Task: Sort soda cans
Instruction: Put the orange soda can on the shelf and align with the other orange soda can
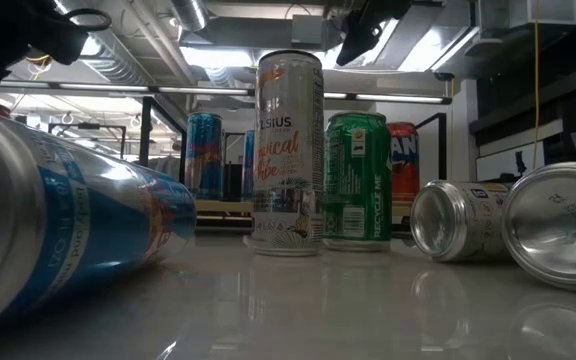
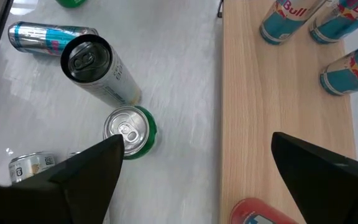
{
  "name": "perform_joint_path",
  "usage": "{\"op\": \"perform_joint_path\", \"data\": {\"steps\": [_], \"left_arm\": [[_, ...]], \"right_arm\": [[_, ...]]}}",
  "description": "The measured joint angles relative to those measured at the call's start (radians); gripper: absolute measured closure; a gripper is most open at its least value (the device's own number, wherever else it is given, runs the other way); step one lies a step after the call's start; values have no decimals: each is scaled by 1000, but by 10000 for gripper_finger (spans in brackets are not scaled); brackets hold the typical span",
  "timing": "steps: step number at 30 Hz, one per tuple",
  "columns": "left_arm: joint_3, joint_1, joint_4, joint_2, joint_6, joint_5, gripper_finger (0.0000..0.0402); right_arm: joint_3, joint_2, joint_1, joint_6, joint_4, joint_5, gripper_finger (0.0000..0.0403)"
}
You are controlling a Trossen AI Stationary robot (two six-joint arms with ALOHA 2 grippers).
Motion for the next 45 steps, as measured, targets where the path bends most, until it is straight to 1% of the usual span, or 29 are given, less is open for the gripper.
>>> {"op": "perform_joint_path", "data": {"steps": [8, 13, 16, 21, 24, 28, 31, 35, 39, 45], "left_arm": [[2, 0, 6, 1, -62, 19, 106], [1, 0, 16, 1, -75, 20, 102], [1, 0, 36, 2, -137, 28, 102], [1, 0, 40, 2, -265, 29, 114], [0, 0, 44, 2, -300, 27, 117], [17, 1, 64, 4, -300, 4, 118], [47, 3, 100, 9, -299, -49, 119], [88, 25, 114, 7, -231, -83, 119], [99, 69, 188, 7, -135, -89, 120], [99, 156, 343, 7, 106, -142, 120]], "right_arm": [[0, 0, 0, 0, 0, 0, 6], [0, 0, 0, 0, 0, 0, 6], [0, 0, 0, 0, 0, 0, 6], [0, 0, 0, 0, 0, 0, 6], [0, 0, 0, 0, 0, 0, 6], [0, 0, 0, -1, 0, 0, 6], [0, 0, 0, -1, 1, 0, 6], [0, 0, 0, -2, 3, 0, 6], [0, 0, 0, -2, 4, 0, 6], [0, 0, 0, -2, 8, 0, 6]]}}
